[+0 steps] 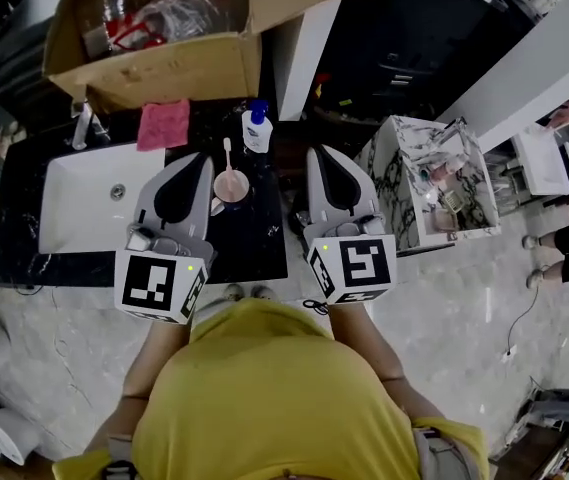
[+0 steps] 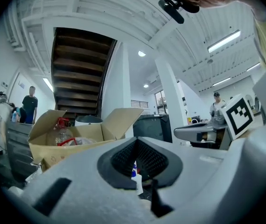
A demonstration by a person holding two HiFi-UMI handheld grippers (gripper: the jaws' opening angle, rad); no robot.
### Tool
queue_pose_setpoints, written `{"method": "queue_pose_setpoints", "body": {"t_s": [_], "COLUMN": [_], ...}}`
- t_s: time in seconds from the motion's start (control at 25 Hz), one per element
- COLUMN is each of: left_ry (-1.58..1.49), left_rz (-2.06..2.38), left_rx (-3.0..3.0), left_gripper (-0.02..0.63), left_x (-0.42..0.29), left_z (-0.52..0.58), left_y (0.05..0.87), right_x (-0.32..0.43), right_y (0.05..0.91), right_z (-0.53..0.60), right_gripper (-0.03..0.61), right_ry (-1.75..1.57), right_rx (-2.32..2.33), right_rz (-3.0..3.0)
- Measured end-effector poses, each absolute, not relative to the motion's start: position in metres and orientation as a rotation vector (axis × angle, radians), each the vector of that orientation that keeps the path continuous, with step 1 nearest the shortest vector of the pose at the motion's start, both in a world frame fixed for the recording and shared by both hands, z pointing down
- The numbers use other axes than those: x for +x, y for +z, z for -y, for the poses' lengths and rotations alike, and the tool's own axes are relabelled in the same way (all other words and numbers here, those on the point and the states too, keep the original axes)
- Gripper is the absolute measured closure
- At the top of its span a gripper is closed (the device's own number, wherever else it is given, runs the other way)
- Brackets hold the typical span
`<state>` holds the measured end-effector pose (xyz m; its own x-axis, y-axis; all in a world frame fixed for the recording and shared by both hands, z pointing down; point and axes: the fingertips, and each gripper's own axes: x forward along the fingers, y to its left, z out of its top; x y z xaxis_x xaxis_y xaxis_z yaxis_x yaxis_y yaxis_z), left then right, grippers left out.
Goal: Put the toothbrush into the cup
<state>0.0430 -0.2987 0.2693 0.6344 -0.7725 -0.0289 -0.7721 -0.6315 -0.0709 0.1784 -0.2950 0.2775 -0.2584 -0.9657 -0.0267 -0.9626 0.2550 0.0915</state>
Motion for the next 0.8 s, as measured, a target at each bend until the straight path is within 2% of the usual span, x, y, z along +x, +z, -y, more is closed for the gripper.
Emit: {"method": "queue_pose_setpoints", "body": {"t_s": [0.24, 0.8], "left_ry": [0.002, -0.014], "left_rz": [-1.325, -1.378], "left_rx": [-2.739, -2.725], "left_gripper": [0.611, 0.611], "left_x": [0.047, 0.056], "left_z": [0.285, 0.263], "left_y": [0.257, 0.273], "right_x": [0.182, 0.192], "right_y": [0.253, 0.270], "right_z": [0.274, 0.260], "right_gripper": [0.566, 0.566], "right_ry": [-0.186, -0.148], "right_rx": [1.915, 1.841], "right_rz": [2.506, 2.548]}}
